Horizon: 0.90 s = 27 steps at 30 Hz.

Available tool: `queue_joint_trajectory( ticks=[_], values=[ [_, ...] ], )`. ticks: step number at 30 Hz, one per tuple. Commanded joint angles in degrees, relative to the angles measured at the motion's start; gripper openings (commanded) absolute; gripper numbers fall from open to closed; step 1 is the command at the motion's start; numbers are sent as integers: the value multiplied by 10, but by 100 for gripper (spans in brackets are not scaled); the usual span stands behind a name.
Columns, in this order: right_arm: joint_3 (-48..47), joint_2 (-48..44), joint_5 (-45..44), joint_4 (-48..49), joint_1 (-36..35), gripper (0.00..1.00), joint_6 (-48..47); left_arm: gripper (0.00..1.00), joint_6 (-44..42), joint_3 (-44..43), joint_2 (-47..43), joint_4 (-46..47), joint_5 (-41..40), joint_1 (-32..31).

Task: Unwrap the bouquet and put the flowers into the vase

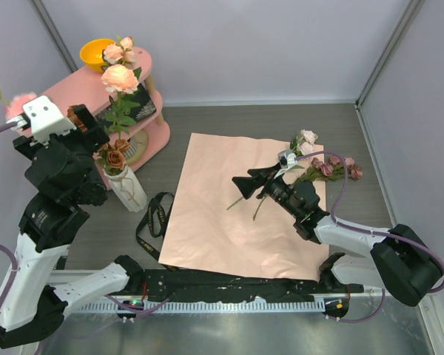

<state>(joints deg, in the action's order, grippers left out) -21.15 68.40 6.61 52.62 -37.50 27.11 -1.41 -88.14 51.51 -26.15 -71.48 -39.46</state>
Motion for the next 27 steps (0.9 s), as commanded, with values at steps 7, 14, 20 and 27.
queue_joint_trajectory(
  ticks=[7,14,20,27],
  values=[
    [-33,24,-19,0,0,85,5,100,198,-62,-24,-192,64,-1],
    [-221,140,-248,-361,10,85,73,100,279,-82,-68,-277,406,-1],
    [-232,169,-374,-489,71,80,222,100,323,-80,-82,-208,648,-1],
    [-234,155,-512,-627,102,59,376,100,346,-69,-19,-186,773,-1]
  ],
)
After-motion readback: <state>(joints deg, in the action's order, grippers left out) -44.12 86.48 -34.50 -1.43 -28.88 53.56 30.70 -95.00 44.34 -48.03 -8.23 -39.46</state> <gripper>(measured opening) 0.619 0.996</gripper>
